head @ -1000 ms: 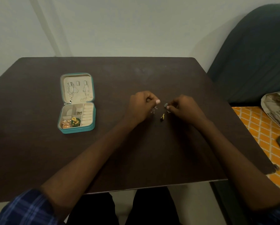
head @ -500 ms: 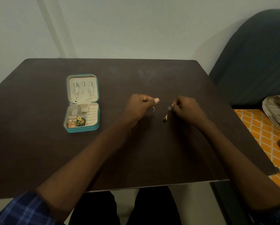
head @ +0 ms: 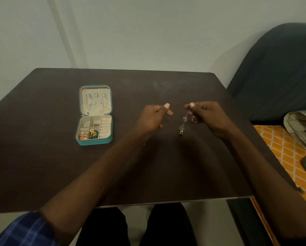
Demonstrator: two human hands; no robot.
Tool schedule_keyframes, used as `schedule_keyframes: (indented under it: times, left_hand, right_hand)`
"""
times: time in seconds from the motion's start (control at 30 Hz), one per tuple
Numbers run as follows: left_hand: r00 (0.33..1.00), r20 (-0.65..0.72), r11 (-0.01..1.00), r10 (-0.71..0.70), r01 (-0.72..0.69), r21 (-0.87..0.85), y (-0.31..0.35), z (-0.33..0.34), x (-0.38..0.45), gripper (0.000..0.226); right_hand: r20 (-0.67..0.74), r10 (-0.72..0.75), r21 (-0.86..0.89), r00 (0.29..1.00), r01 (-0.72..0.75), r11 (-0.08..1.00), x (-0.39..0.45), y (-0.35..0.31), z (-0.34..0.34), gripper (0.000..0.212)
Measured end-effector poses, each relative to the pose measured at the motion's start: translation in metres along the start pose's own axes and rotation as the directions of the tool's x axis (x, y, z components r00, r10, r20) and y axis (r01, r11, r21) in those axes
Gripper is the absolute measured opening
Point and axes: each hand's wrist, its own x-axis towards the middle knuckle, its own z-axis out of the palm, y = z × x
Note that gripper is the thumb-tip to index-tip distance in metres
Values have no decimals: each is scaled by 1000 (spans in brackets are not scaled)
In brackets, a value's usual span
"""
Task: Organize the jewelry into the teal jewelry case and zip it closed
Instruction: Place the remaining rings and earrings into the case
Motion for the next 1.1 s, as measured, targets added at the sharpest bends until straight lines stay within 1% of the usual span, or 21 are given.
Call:
schedule_keyframes:
  times: [0.07, 0.1, 0.17, 0.2, 0.3, 0.4, 0.5, 0.57, 0.7, 0.77, 0.83, 1.0, 1.1]
  left_hand:
    - [999, 31, 1000, -18, 17, 20, 8, -2, -5, 35]
    - [998, 54, 999, -38, 38, 12, 12, -3, -7, 33]
    - [991, 107, 997, -76, 79, -23, 16, -6, -11, 28]
    - [988, 135, 996, -71, 77, -39, 17, -8, -13, 28]
    - [984, 179, 998, -1, 11, -60, 20, -17, -22, 30]
    - [986, 150, 996, 68, -59, -65, 24, -28, -30, 21]
    - [980, 102, 985, 169, -170, 1, 26, -41, -37, 16]
    - [977, 71, 978, 202, -205, 30, 27, -48, -40, 16]
    - [969, -24, 968, 247, -247, -47, 37, -63, -54, 17]
    - [967, -40, 959, 252, -255, -122, 42, -70, -59, 10]
    - [966, -34, 953, 255, -258, -160, 46, -75, -64, 14]
    - [973, -52, 967, 224, -229, -110, 50, -88, -73, 14]
    - [972, -74, 965, 224, -232, -120, 52, -92, -78, 8]
  right_hand:
    - [32, 22, 7, 999, -22, 1000, -4, -8, 1, 22]
    - [51, 18, -21, 999, -17, 1000, -6, -12, 2, 22]
    - [91, -29, -120, 995, 39, 992, -11, -21, 5, 25]
    - [105, -63, -173, 993, 81, 982, -13, -27, 6, 25]
    - [109, -140, -292, 984, 166, 942, -19, -42, 11, 17]
    - [124, -215, -372, 969, 246, 895, -23, -58, 16, 13]
    - [142, -252, -364, 957, 287, 886, -27, -72, 23, 15]
    - [145, -264, -348, 954, 299, 888, -28, -78, 25, 19]
    - [185, -303, -373, 935, 352, 858, -32, -94, 35, 24]
    - [187, -317, -401, 930, 367, 839, -35, -101, 41, 21]
    - [182, -318, -391, 930, 366, 845, -37, -107, 45, 15]
    - [199, -345, -386, 917, 397, 833, -45, -120, 58, 8]
    - [175, -325, -268, 929, 363, 892, -48, -125, 65, 9]
